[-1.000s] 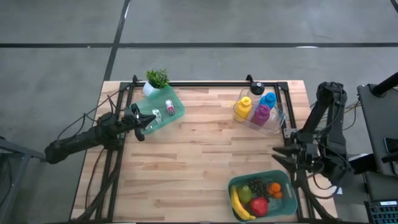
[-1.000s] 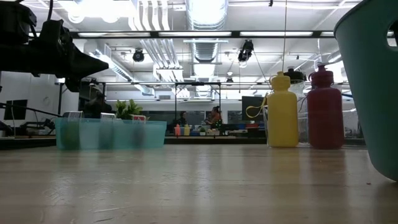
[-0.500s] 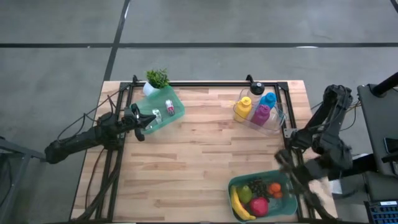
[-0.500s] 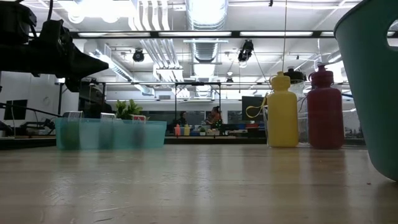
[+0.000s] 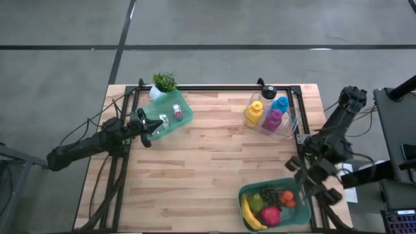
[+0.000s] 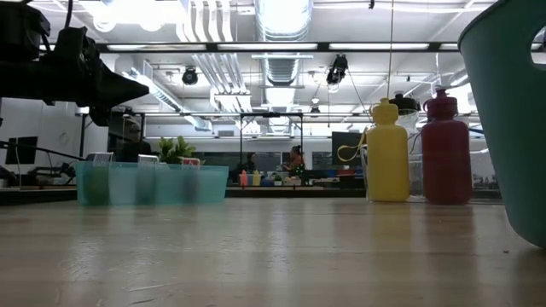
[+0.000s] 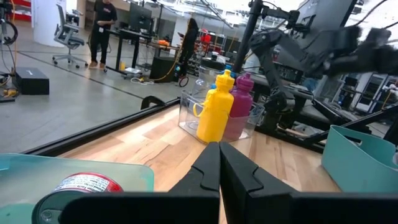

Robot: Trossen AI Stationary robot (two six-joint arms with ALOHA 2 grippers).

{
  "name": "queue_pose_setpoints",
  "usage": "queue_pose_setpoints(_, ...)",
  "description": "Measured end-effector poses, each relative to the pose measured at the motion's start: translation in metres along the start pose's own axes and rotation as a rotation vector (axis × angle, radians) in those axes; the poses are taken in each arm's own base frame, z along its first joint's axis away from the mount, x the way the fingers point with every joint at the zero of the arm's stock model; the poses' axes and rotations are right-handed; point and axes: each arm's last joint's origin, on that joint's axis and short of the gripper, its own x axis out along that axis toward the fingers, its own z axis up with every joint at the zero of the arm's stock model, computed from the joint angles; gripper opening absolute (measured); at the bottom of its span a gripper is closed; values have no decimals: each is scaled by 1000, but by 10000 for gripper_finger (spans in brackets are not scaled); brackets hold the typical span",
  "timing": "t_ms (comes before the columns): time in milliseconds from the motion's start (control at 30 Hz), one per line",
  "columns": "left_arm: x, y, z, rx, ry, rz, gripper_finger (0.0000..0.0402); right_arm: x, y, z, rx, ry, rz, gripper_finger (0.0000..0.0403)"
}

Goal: Pick & Place Food Item
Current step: Return to Home Position

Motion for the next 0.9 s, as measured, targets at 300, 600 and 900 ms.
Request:
queue_pose_setpoints(300,1,0,-1,0,12,3,0,-65,-23,-53,28,-120,-21,125)
queue_pose_setpoints(600,1,0,-1,0,18,5,0,-84,-31,-56,3,-71,-81,125)
queue_pose_setpoints(900,1,0,-1,0,18,5,0,-102,-37,-53,-15,-76,-110,125)
